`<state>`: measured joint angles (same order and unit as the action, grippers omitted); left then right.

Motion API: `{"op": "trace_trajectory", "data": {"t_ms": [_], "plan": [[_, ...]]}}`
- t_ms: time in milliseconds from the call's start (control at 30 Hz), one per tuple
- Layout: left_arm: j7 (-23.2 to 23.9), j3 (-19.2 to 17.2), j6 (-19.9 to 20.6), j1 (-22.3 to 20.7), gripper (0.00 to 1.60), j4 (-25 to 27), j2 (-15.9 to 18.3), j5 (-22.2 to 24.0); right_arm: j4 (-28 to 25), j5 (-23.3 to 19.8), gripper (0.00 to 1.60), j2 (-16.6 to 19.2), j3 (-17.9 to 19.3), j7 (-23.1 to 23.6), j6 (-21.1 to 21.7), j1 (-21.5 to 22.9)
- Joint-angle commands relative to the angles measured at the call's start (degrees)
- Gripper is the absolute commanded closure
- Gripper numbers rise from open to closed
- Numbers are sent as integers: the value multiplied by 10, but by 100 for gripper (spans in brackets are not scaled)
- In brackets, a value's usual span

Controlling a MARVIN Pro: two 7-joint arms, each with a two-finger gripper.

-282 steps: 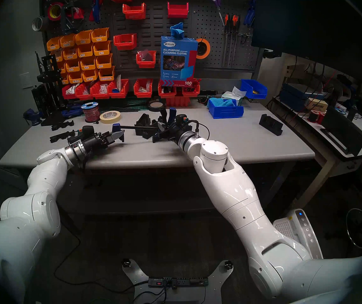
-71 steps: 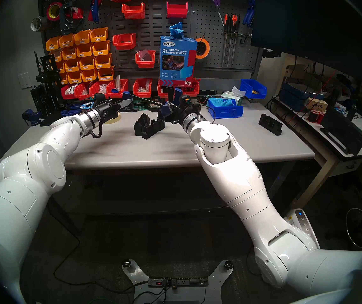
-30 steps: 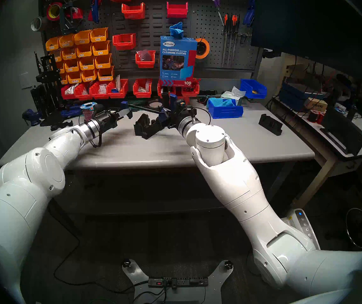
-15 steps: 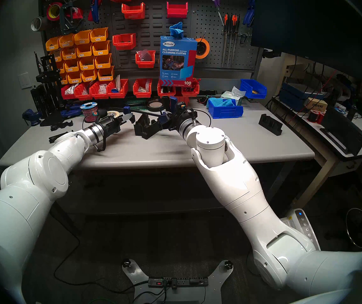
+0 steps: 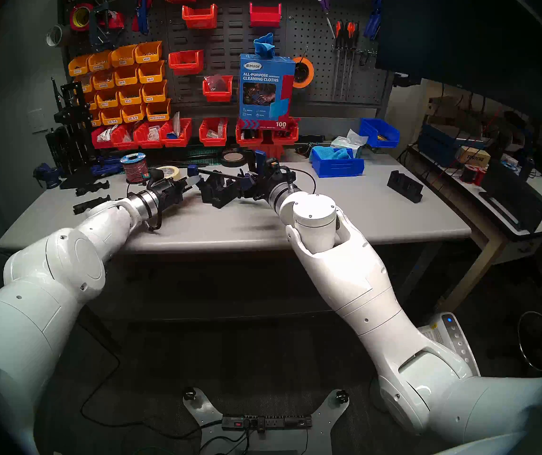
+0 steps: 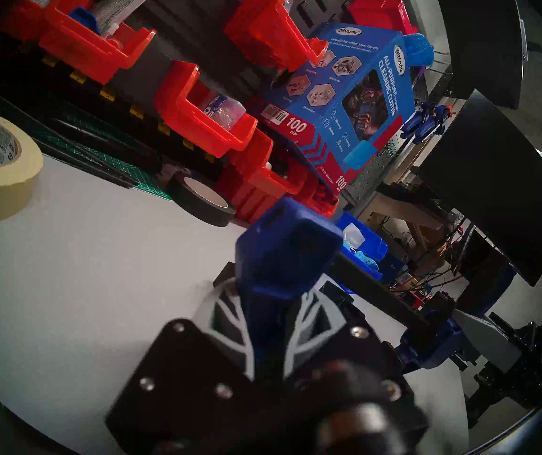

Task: Clamp the two 3D printed pieces together with the clamp

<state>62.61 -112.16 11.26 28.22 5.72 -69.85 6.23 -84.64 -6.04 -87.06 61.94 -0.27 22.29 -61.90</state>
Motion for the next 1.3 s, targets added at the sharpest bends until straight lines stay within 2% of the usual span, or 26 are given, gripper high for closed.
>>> {"op": "trace_trajectory", "data": {"t_ms": [0, 1167, 1233, 1267], "plan": [[1, -5, 1, -21, 160, 13, -2, 6, -8, 2, 160, -8, 0, -1, -7, 17], [-14, -8, -1, -7, 160, 18, -14, -2, 32, 6, 160, -15, -12, -15, -19, 21], [-15, -8, -2, -7, 160, 18, -14, -2, 33, 6, 122, -15, -13, -15, -20, 21], [-15, -8, -2, -7, 160, 19, -14, -2, 33, 6, 92, -14, -14, -16, -21, 21]]}}
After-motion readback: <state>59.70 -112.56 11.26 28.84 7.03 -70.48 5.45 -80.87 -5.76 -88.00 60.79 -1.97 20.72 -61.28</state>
